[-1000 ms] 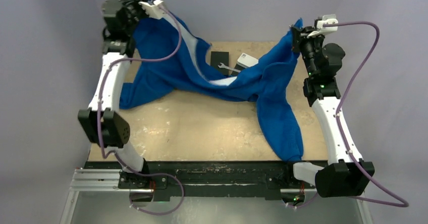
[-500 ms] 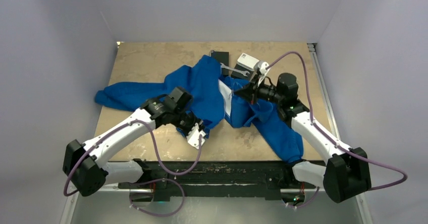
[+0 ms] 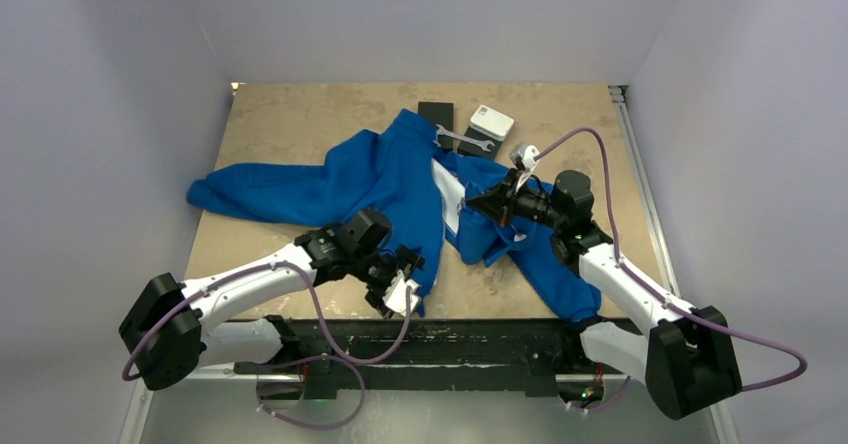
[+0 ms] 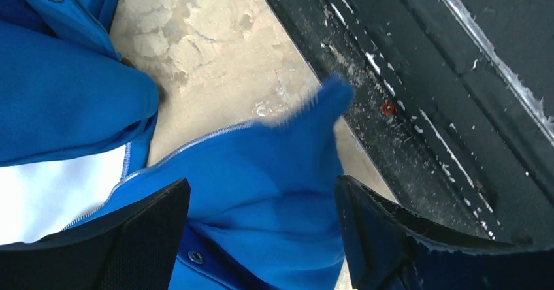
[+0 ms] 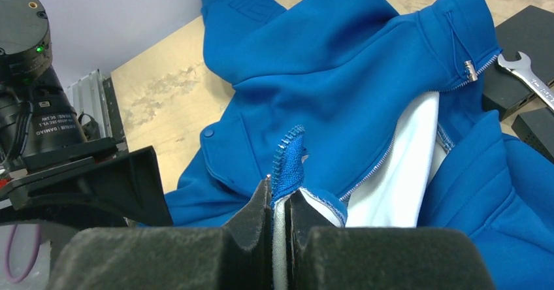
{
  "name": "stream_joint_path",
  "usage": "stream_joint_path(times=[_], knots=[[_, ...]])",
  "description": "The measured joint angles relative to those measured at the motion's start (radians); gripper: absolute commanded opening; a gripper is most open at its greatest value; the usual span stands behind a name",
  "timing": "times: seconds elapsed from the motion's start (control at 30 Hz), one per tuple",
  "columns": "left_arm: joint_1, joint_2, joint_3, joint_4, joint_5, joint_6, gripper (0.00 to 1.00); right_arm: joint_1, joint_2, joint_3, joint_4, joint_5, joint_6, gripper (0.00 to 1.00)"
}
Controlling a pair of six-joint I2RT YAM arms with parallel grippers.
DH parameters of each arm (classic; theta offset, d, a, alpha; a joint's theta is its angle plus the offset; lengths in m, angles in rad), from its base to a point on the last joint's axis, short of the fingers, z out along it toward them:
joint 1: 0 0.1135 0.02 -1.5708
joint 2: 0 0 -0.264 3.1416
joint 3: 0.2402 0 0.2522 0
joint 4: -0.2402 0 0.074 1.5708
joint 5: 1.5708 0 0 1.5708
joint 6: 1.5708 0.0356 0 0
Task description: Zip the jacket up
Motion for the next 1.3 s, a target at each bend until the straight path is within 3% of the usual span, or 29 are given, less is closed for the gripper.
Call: stream_joint_path(times=[0.3,0.6,0.93,1.1,1.3], knots=[[-0.007,-0.056,-0.061,0.059,0.055,-0.109,0.82,0.000,-0.027,-0.017,0.017,-0.003,0.024,0.00],[-0.046,-0.121,-0.224,0.236,0.079,-0.095,0.71,0.000,-0.040,-0.017,0.018,-0.017,0.050,0.00],[-0.130,-0.105,-0.291,0.578,-0.047,-0.526,0.67,0.000,-0.080,-0.017,-0.004,-0.025,0.054,0.00],[-0.209,-0.166,-0.352,0.633,-0.154,-0.663,0.67,0.000,-0.080,-0.017,-0.013,-0.026,0.050,0.00],[-0.244,-0.124,-0.377,0.722,-0.282,-0.811,0.66,0.000,-0.050,-0.017,-0.013,-0.029,0.049,0.00]])
